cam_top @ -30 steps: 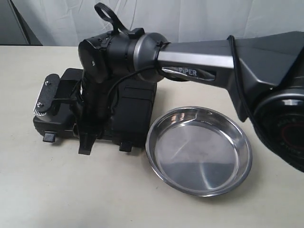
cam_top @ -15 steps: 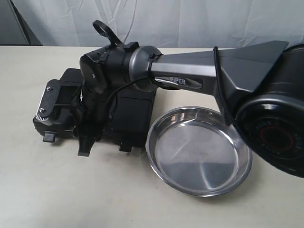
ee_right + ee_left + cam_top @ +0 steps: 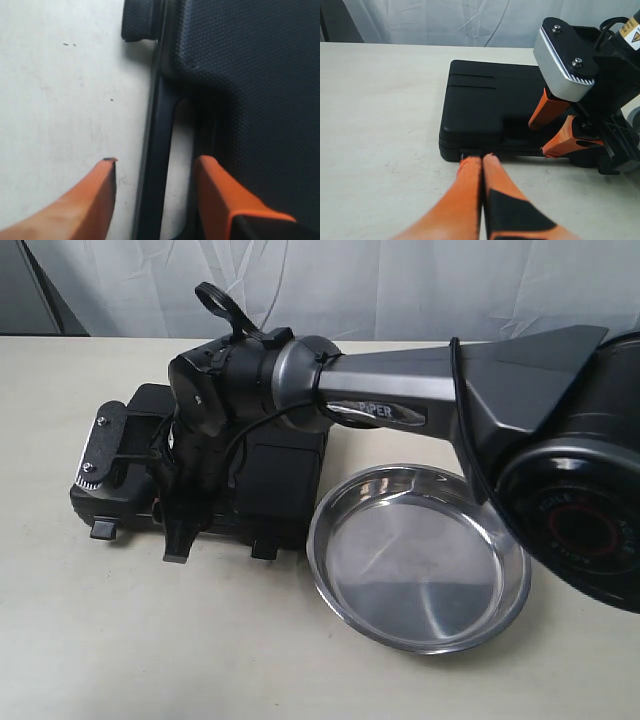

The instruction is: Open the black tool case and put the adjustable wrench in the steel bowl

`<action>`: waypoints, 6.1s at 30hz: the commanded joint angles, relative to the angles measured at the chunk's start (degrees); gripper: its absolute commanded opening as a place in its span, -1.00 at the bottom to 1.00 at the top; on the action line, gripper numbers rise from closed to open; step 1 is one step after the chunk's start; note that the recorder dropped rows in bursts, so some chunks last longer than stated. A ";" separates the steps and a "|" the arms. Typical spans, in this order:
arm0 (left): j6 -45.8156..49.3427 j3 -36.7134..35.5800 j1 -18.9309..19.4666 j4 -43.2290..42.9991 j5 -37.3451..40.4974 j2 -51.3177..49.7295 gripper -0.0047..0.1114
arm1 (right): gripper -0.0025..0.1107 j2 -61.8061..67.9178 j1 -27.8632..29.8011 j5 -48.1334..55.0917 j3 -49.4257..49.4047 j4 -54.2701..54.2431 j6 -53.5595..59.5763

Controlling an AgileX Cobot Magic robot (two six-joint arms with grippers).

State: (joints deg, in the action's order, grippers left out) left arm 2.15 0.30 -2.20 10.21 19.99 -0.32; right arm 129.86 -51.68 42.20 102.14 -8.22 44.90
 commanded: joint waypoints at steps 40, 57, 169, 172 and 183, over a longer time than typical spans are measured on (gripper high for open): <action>-0.23 -0.30 -0.25 -0.05 -0.66 0.32 -0.92 | -0.11 2.72 0.21 -0.57 0.33 0.22 -0.15; -0.23 -0.30 -0.25 -0.05 -0.76 0.32 -0.92 | -0.95 2.72 0.21 -0.38 0.43 0.11 -0.15; -0.23 -0.30 -0.25 -0.05 -0.65 0.32 -0.92 | -0.97 -3.60 0.30 -8.27 0.43 11.33 0.11; -0.23 -0.30 -0.25 -0.05 -0.65 0.32 -0.92 | -0.97 -3.60 0.30 -8.62 0.43 12.90 0.11; -0.23 -0.30 -0.25 -0.05 -0.65 0.32 -0.92 | -0.97 -3.60 0.30 -8.73 0.43 16.97 -2.44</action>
State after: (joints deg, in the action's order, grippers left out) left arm 2.15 0.30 -2.20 10.21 19.99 -0.32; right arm 127.32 -51.58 35.20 102.14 6.52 42.87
